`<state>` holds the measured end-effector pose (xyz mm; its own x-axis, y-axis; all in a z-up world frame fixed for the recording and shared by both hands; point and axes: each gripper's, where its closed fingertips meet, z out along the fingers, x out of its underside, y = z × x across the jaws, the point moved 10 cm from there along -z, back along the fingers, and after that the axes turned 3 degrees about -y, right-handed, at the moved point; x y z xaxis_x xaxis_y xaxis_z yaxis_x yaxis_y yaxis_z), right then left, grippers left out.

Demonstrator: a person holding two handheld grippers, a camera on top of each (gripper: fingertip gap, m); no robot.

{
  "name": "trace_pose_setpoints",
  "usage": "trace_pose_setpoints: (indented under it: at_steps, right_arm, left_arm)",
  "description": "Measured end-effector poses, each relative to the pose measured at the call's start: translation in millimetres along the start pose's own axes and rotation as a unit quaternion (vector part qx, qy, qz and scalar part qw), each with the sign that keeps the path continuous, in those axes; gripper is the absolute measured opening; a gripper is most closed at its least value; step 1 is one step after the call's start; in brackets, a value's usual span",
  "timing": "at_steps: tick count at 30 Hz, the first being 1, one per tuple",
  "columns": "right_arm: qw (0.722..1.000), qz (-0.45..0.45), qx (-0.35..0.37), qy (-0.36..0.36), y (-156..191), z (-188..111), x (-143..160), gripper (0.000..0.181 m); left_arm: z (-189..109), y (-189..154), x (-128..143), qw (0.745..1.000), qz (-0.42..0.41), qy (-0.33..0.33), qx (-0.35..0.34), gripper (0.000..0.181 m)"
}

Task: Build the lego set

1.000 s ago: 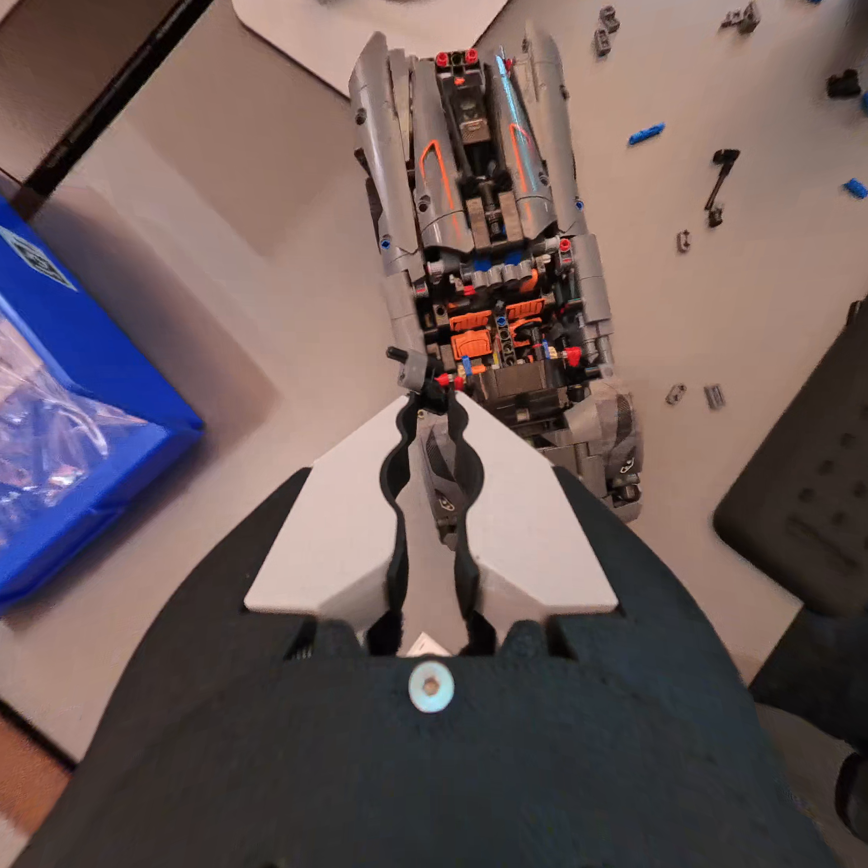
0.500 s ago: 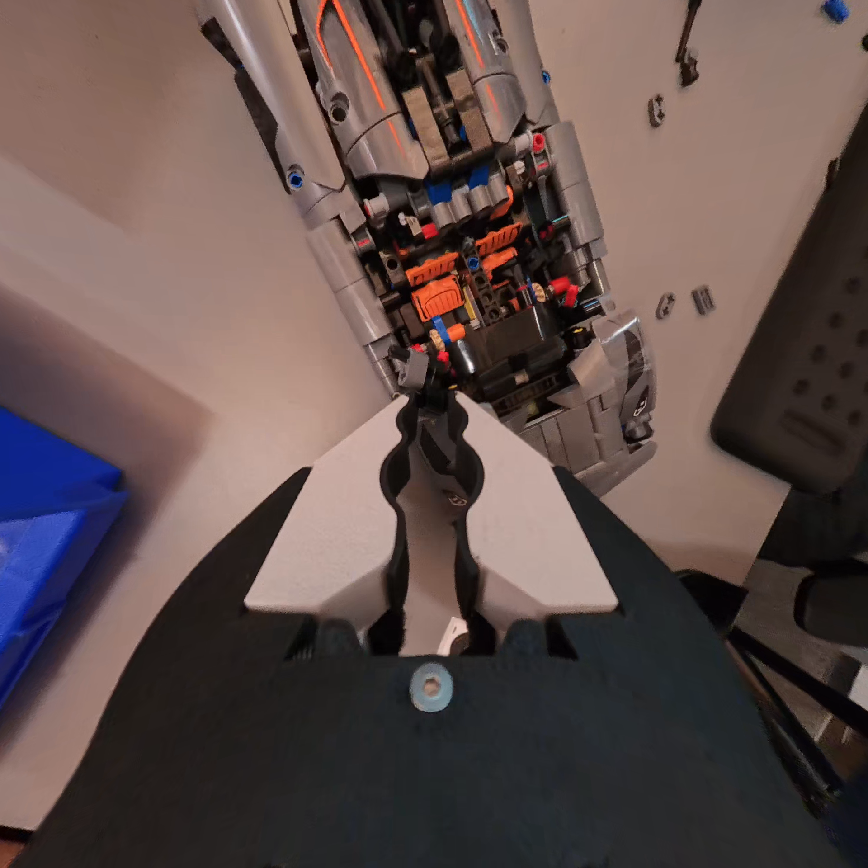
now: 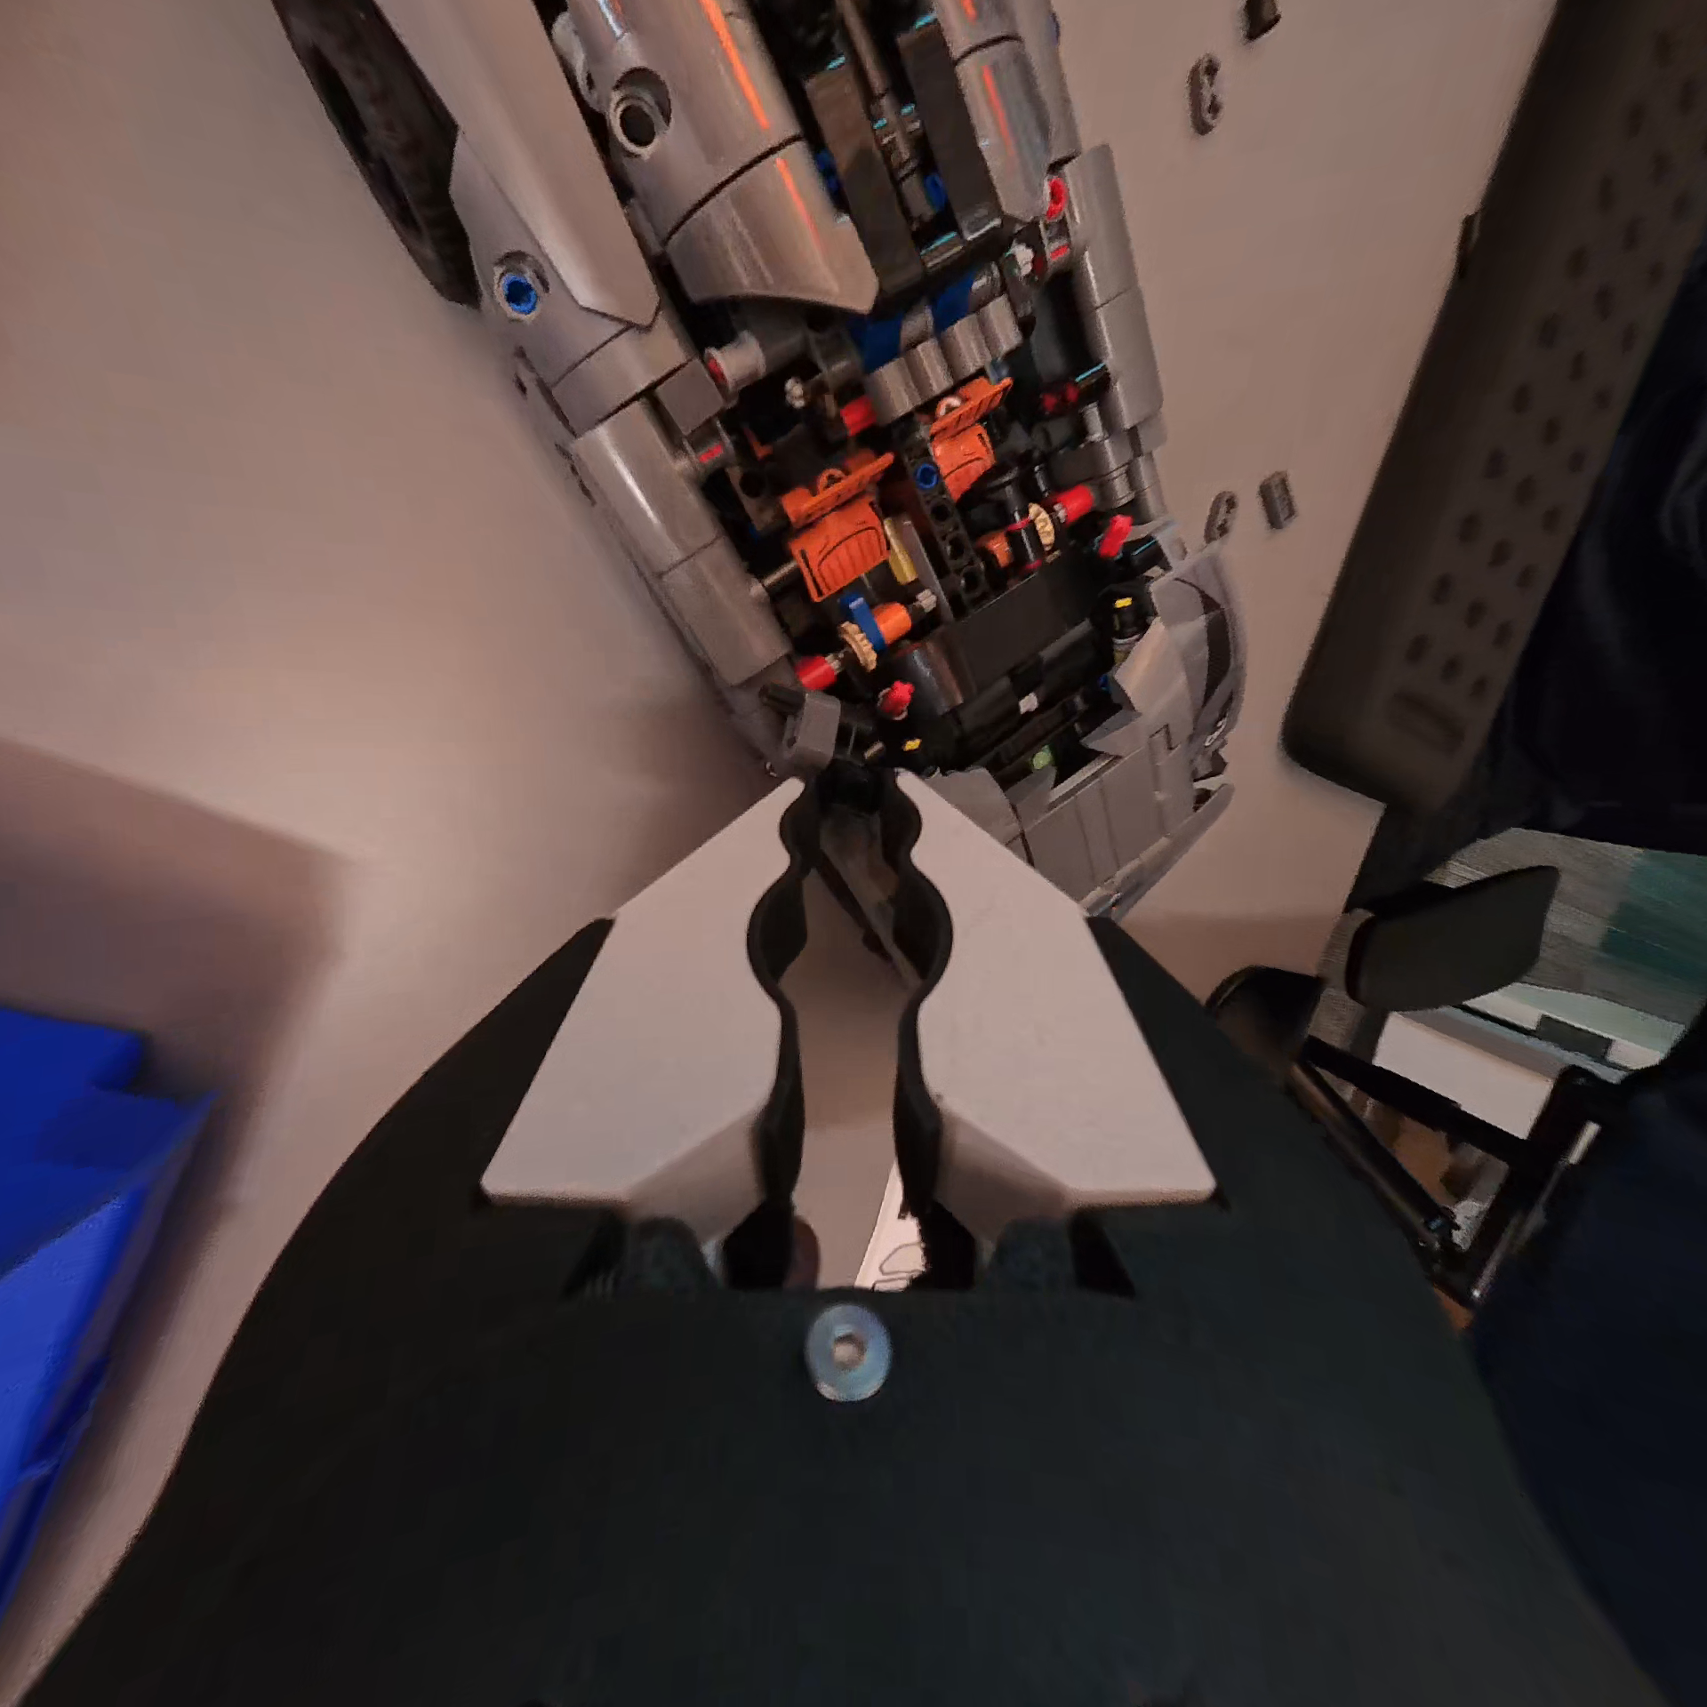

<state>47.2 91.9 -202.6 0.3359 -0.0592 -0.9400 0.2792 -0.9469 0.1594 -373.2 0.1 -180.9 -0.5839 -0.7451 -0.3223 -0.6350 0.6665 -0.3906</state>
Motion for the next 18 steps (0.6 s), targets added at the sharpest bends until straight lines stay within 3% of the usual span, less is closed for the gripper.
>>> trace_pose_setpoints:
  at_steps: [3, 7, 12, 18]
  right_arm:
    - [1.000, -0.002, 0.001, 0.000, 0.3, 0.0, -0.3, 0.013]
    - [1.000, -0.005, -0.002, 0.000, 1.9, 0.4, -1.4, 0.013]
    - [1.000, -0.004, -0.004, -0.002, 2.6, -0.2, -2.0, 0.013]
    - [1.000, -0.007, -0.005, -0.003, 4.5, -0.7, -3.3, 0.012]
  left_arm:
    - [-1.3, 3.0, 4.2, 0.999, -0.018, -0.034, 0.028, 0.010]
    - [-0.1, -0.5, 18.1, 0.988, -0.021, -0.130, 0.080, 0.010]
    - [5.2, -10.2, 33.8, 0.960, -0.017, -0.254, 0.120, 0.010]
    - [13.1, -21.5, 37.8, 0.942, -0.004, -0.314, 0.119, 0.010]
